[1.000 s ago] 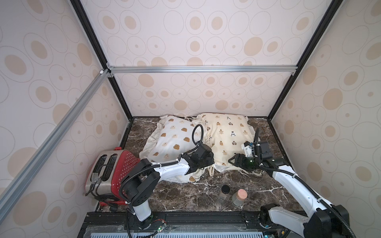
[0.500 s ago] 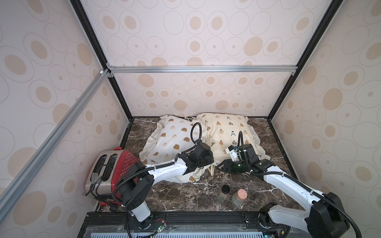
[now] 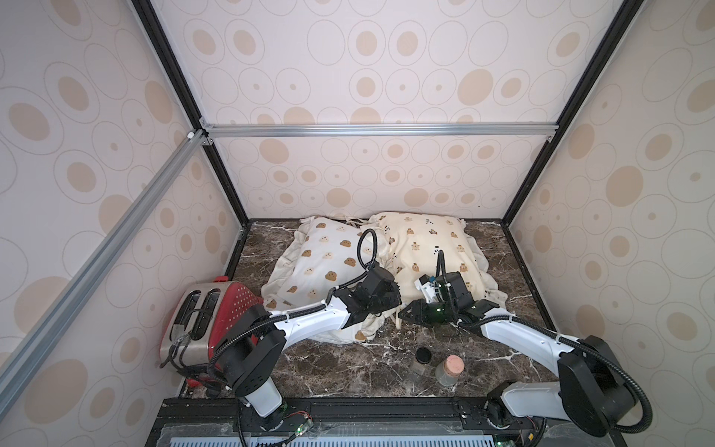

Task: Zip up pillowcases
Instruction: Zip the zipper on the pillowcase.

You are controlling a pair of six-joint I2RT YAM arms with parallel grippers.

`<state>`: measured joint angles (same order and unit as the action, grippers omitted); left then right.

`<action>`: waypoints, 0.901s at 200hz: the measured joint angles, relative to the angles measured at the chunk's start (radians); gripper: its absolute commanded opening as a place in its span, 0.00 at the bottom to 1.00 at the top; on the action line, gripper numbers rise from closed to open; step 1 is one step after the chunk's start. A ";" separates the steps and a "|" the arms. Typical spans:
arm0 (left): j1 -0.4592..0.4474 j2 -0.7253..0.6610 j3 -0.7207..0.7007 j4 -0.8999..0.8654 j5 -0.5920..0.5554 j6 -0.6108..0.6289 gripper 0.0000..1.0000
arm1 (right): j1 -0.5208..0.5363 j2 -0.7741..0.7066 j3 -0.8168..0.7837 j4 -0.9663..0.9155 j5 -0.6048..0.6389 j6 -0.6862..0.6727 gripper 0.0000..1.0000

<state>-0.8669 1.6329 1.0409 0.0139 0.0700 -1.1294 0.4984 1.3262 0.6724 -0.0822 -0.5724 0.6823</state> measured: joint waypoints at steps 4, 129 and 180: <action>0.000 -0.001 0.000 0.000 0.001 0.000 0.00 | 0.000 0.005 0.000 0.005 0.000 0.002 0.35; 0.000 -0.019 -0.001 0.000 0.025 0.004 0.00 | -0.004 0.016 -0.004 0.061 0.043 0.010 0.34; 0.000 -0.019 -0.001 0.001 0.036 0.008 0.00 | -0.018 -0.008 -0.004 0.076 0.046 0.018 0.34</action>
<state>-0.8665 1.6142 1.0401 0.0147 0.1059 -1.1217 0.4801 1.3186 0.6685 -0.0059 -0.5266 0.6998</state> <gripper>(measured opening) 0.049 0.339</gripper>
